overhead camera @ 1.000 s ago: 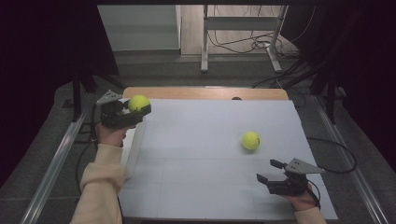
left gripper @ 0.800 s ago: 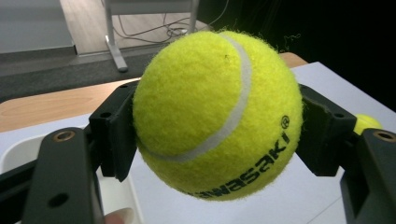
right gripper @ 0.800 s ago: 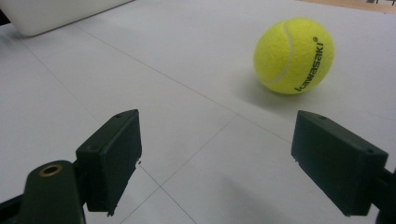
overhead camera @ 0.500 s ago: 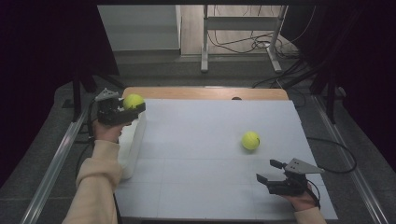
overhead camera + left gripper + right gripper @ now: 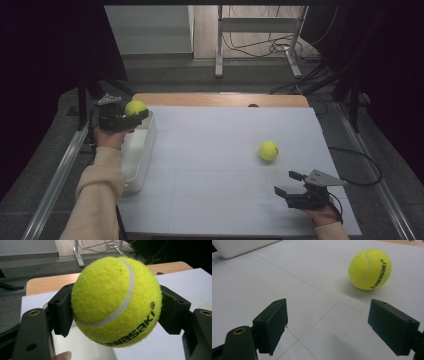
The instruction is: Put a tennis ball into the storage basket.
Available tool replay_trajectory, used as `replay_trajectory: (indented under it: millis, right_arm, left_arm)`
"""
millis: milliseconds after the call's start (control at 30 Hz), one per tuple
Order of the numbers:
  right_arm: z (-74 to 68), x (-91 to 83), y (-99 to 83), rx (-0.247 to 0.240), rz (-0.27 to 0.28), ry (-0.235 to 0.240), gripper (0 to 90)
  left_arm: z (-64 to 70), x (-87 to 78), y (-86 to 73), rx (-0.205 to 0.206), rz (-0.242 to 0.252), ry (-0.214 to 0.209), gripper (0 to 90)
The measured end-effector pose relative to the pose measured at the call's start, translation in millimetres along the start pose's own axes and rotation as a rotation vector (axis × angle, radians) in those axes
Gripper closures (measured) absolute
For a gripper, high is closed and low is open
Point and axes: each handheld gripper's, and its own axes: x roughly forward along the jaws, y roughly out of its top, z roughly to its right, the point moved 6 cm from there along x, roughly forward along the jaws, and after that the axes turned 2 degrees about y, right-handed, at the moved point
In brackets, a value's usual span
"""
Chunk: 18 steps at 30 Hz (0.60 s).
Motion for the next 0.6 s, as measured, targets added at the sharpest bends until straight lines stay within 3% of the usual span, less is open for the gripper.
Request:
replay_trajectory:
  millis: [600]
  right_arm:
    - [-0.3, -0.3, 0.0, 0.001, 0.002, 0.002, 16.5]
  left_arm:
    - [-16.8, 23.7, -6.3, 0.007, -0.103, 0.066, 26.0]
